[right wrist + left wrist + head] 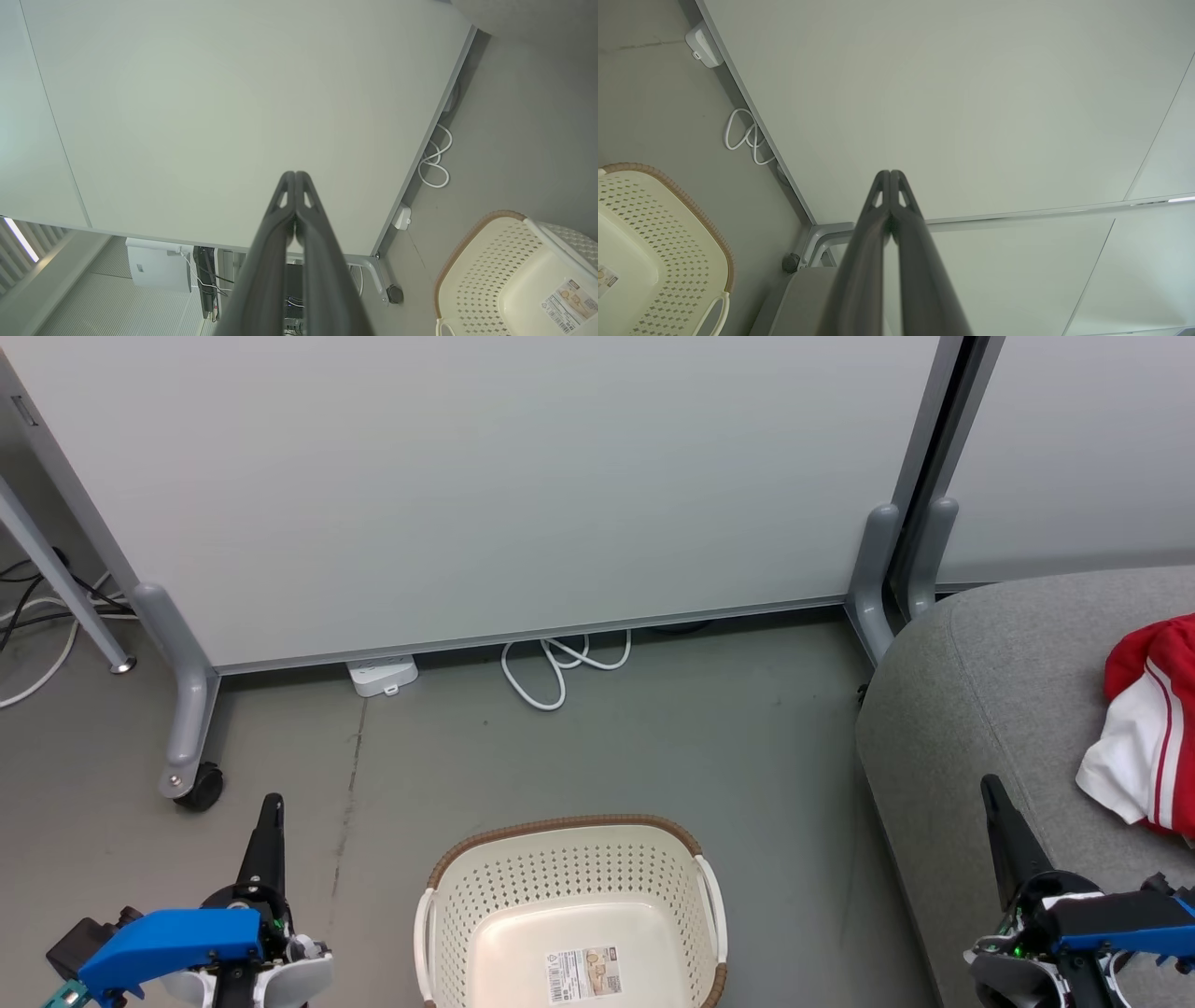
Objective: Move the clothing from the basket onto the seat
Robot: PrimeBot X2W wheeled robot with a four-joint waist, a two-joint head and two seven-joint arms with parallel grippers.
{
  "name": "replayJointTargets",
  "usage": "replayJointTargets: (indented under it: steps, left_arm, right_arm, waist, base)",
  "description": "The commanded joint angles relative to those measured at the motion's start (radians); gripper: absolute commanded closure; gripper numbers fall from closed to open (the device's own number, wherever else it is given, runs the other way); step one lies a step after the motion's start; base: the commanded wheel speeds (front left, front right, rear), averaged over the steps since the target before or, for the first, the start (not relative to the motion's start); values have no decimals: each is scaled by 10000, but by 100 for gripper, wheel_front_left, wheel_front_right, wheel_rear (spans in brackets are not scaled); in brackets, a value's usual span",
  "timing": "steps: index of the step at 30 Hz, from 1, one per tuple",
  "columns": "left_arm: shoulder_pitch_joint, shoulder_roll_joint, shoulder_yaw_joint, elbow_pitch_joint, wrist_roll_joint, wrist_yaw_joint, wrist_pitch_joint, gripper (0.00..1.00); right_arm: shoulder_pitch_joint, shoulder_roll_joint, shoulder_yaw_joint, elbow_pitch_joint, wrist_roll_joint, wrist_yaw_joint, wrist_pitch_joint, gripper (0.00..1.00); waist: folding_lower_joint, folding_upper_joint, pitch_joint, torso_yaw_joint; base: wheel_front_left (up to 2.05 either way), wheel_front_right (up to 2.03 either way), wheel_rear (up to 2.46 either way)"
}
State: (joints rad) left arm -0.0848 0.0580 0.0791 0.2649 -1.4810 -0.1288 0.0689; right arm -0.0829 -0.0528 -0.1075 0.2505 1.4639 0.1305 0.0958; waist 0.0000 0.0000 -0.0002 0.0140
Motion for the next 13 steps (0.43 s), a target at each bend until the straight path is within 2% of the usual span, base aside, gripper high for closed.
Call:
replayJointTargets:
  steps: [1,13]
  left_arm:
    - [-169,4,46,-72,-194,-29,64,100]
    - [-257,-12,229,-171,-943,-33,297,100]
  right_arm:
    - [-203,20,-29,-62,203,4,47,100]
    - [-268,32,-65,-58,1030,4,149,100]
  waist:
    - [0,0,2,-10]
    - [0,0,17,-87]
  base:
    - [0,0,0]
    - [0,0,0]
